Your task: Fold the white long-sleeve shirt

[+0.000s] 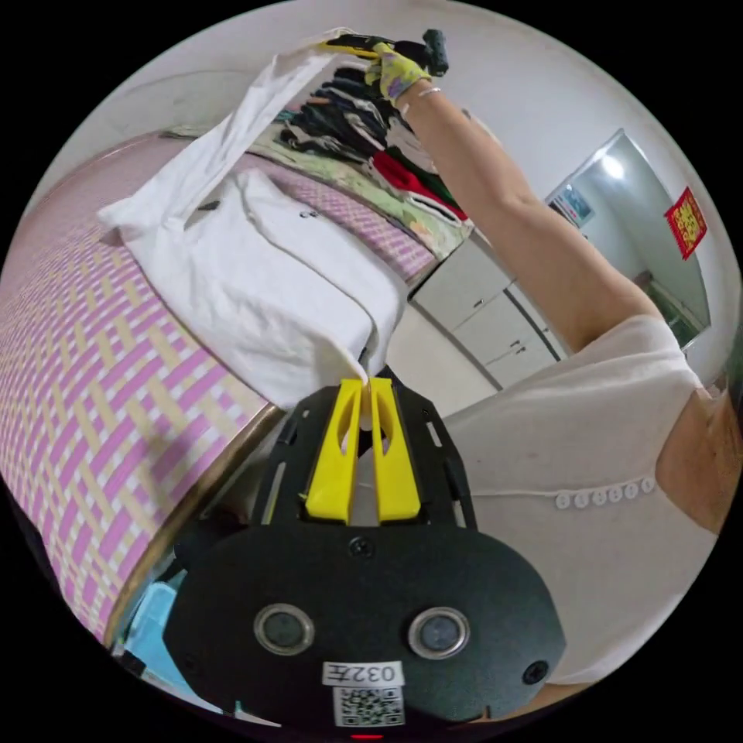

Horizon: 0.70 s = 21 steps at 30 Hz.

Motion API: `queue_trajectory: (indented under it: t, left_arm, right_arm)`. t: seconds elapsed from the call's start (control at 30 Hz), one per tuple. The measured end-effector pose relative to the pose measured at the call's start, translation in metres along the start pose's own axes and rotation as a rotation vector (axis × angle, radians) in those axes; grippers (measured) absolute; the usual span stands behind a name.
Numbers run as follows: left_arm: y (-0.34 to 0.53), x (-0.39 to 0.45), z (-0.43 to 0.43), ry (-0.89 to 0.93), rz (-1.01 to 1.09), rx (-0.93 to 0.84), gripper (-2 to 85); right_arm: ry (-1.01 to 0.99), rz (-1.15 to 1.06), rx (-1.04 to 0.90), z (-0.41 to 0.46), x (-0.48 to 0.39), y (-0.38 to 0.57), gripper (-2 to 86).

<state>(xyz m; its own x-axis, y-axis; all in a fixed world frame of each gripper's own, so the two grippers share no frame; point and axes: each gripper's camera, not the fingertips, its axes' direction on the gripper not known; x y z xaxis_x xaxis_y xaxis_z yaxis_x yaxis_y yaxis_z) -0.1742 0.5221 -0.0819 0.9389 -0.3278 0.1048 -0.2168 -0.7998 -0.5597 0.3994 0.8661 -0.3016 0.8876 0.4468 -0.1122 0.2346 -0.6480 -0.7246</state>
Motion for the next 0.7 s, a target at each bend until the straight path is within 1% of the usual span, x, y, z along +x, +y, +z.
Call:
queue_trajectory:
  t: [0.07, 0.17, 0.3, 0.4, 0.47, 0.53, 0.6, 0.67, 0.7]
  left_arm:
    - [-0.025, -0.004, 0.022, 0.017, 0.000, -0.080, -1.6]
    - [-0.042, -0.013, 0.034, 0.026, -0.033, -0.131, -1.6]
    - [-0.052, -0.020, 0.025, 0.068, -0.054, -0.119, -1.5]
    - [-0.065, -0.020, 0.021, 0.084, -0.048, -0.111, -1.2]
    - [-0.073, -0.021, 0.031, 0.083, -0.032, -0.164, -0.3]
    - [-0.074, -0.023, 0.035, 0.076, -0.017, -0.181, -1.2]
    - [-0.074, -0.028, 0.030, 0.105, -0.026, -0.163, -1.5]
    - [-0.075, -0.035, 0.008, 0.259, -0.014, -0.054, -1.5]
    - [-0.074, -0.038, 0.002, 0.303, -0.017, -0.022, -1.5]
  right_arm:
    - [-0.011, 0.060, -0.027, 0.005, 0.034, 0.016, -0.9]
    - [-0.098, 0.109, -0.038, 0.012, 0.059, 0.030, -0.9]
    - [-0.068, 0.095, -0.005, -0.005, 0.063, 0.027, -0.9]
    - [-0.092, 0.073, 0.046, -0.027, 0.059, 0.024, -0.9]
    - [-0.127, 0.044, 0.062, -0.041, 0.049, 0.023, -0.9]
    - [-0.120, 0.019, 0.084, -0.055, 0.039, 0.018, -0.9]
    - [-0.128, -0.011, 0.102, -0.068, 0.030, 0.010, -0.9]
    - [-0.125, -0.029, 0.080, -0.074, 0.021, -0.003, -0.9]
    - [-0.112, -0.030, 0.066, -0.073, 0.019, -0.006, -0.9]
